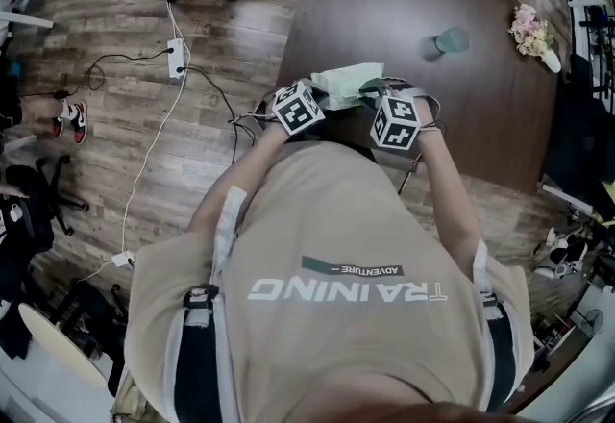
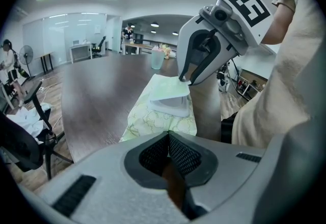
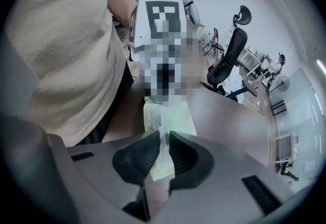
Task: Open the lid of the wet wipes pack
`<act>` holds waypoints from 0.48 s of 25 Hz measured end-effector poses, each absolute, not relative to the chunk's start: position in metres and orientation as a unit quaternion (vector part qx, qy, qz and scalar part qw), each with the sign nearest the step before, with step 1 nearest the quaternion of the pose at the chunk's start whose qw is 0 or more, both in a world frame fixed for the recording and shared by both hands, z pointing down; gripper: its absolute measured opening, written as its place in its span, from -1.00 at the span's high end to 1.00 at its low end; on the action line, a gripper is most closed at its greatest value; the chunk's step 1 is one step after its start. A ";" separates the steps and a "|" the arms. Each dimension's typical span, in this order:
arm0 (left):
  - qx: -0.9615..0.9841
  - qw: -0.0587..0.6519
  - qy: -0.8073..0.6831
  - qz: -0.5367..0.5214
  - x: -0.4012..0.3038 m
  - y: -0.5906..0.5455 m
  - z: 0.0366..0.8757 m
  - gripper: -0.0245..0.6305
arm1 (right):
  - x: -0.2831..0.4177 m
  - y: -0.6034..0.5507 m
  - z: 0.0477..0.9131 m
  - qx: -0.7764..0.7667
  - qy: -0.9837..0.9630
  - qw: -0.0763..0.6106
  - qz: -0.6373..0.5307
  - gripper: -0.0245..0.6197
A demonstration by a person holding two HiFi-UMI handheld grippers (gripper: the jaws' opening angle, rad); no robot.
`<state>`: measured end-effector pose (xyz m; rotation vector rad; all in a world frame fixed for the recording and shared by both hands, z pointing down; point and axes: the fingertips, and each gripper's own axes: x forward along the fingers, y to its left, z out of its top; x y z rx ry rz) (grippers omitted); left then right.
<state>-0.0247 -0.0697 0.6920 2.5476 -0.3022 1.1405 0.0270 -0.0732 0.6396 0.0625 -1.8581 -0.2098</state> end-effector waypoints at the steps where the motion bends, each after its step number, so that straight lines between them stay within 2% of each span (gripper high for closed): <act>1: 0.895 0.167 -0.106 0.401 -0.025 -0.070 0.692 0.90 | 0.026 -0.076 0.636 0.035 -0.804 0.588 -0.086 0.75; 12: 0.890 0.170 -0.104 0.410 -0.024 -0.070 0.693 0.90 | 0.025 -0.101 0.612 0.102 -0.842 0.529 -0.032 0.79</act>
